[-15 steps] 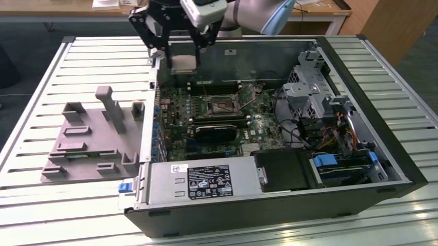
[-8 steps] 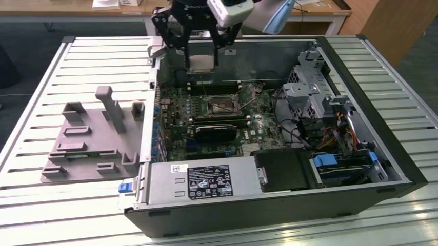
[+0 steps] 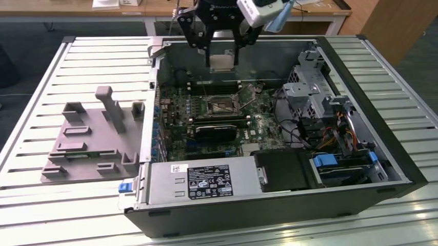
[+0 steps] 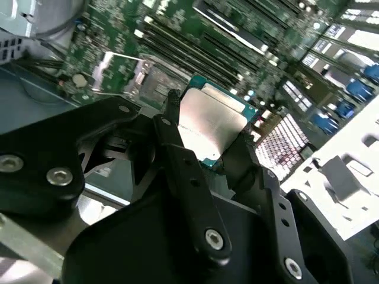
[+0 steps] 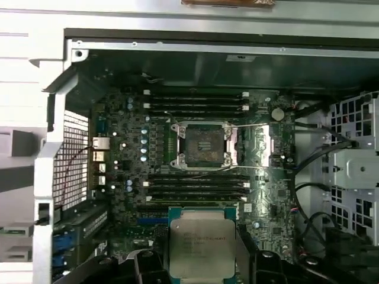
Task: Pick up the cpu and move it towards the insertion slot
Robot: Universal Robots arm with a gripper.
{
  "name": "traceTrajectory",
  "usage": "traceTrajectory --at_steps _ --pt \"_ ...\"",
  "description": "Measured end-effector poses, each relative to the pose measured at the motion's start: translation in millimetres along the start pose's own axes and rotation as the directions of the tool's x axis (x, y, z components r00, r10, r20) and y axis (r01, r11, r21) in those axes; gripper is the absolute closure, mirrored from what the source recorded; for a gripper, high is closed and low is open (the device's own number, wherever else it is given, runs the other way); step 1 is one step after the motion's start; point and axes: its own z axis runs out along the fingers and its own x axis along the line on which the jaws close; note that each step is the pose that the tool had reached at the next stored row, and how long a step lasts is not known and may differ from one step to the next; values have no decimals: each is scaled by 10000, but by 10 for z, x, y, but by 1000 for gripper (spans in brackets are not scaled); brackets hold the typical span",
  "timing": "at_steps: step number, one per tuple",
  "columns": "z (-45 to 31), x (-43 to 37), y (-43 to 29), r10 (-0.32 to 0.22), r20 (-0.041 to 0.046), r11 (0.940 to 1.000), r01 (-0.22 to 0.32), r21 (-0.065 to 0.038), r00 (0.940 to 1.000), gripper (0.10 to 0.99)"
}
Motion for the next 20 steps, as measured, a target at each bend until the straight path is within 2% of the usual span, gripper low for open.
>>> traceTrajectory --at_steps 4,8,13,20 --pt "11 -160 1 1 0 10000 -1 -1 10000 553" --pt "34 -260 16 -1 -2 10000 1 0 10000 553" --pt "89 -312 95 0 -1 10000 0 -1 10000 553" --pt "167 -330 279 -1 -1 10000 1 0 10000 553"
